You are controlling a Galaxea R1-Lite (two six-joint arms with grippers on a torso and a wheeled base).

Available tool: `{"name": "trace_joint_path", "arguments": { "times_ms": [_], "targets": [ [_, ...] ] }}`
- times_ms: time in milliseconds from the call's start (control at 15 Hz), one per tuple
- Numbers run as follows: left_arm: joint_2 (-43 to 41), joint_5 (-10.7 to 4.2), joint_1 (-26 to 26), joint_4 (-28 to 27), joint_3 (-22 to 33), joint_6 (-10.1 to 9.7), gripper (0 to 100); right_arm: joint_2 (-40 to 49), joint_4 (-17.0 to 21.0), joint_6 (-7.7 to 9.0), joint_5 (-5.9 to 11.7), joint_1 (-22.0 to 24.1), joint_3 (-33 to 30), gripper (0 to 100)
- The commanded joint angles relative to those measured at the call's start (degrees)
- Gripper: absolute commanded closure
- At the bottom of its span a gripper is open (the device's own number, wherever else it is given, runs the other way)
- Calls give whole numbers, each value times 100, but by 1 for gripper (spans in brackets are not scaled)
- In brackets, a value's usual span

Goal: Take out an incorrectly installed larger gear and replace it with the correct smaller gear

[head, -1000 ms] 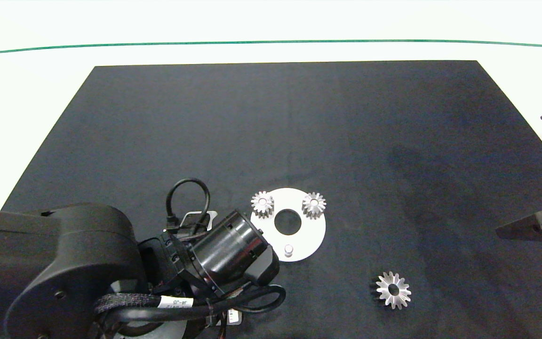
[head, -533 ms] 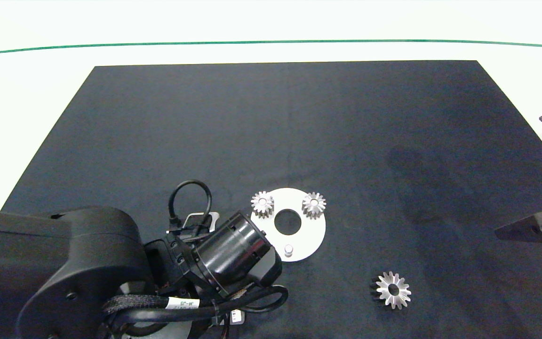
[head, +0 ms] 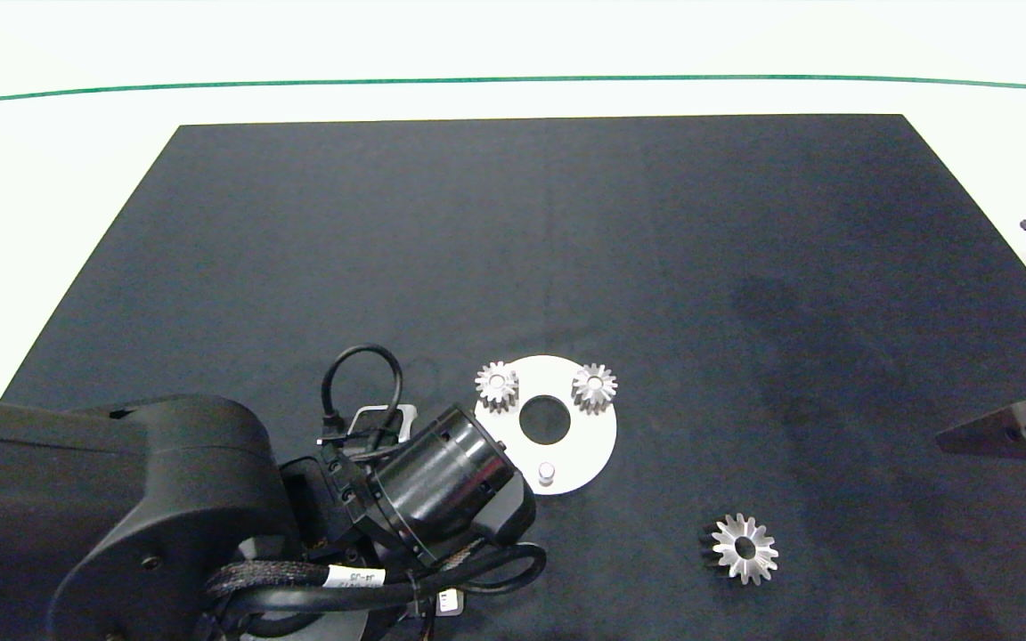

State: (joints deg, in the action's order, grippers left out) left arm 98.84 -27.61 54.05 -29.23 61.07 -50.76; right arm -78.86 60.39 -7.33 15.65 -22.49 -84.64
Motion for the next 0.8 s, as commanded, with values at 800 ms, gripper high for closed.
{"name": "trace_joint_path", "arguments": {
  "times_ms": [800],
  "targets": [
    [118,-34,9,172,-34,-39,66,-42,25,3,8,-10,0,0]
  ]
}}
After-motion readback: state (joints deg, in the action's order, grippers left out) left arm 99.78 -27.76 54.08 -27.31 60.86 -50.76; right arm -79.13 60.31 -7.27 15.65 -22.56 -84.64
